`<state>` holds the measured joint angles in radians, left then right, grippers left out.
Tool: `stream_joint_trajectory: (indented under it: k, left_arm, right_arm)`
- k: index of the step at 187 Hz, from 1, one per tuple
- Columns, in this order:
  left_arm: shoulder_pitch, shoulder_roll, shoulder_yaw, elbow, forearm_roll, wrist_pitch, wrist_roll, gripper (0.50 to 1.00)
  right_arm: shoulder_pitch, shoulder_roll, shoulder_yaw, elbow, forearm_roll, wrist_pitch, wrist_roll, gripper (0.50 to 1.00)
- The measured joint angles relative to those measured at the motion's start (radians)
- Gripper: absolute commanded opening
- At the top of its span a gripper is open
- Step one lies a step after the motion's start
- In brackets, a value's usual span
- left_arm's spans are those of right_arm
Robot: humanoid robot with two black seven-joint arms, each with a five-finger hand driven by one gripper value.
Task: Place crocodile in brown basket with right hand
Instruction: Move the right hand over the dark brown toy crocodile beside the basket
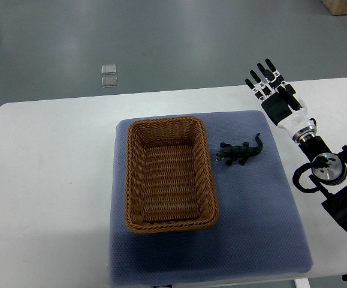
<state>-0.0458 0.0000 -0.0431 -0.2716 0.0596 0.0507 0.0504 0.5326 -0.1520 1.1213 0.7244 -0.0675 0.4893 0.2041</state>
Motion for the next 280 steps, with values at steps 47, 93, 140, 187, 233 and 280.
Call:
stream_joint_trajectory:
  k: [47, 93, 140, 187, 233, 280]
  left_arm:
    - [0.0, 0.0, 0.0, -0.001, 0.0, 0.0, 0.0, 1.0]
    - [0.0, 0.0, 0.0, 0.0, 0.0, 0.0, -0.001, 1.0]
    - [0.0, 0.0, 0.001, 0.0, 0.0, -0.009, -0.001, 1.0]
    - [-0.001, 0.0, 0.003, -0.001, 0.0, -0.016, 0.0, 1.0]
    - [-0.002, 0.0, 0.006, 0.004, 0.0, -0.017, 0.0, 1.0]
    - [-0.002, 0.0, 0.004, 0.008, 0.0, -0.017, 0.0, 1.0]
  right_arm:
    - [0.008, -0.01, -0.002, 0.0, -0.002, -0.004, 0.0, 0.928]
    - [0.04, -0.038, -0.003, 0.0, -0.104, 0.001, -0.009, 0.928]
    - [0.193, -0.166, -0.108, 0.006, -0.454, 0.012, -0.12, 0.928]
    - [0.449, -0.292, -0.45, 0.08, -0.887, 0.065, -0.183, 0.928]
    - [0.671, -0.385, -0.806, 0.291, -1.095, 0.121, -0.412, 0.928]
    - [0.686, -0.431, -0.852, 0.416, -1.098, 0.122, -0.458, 0.926]
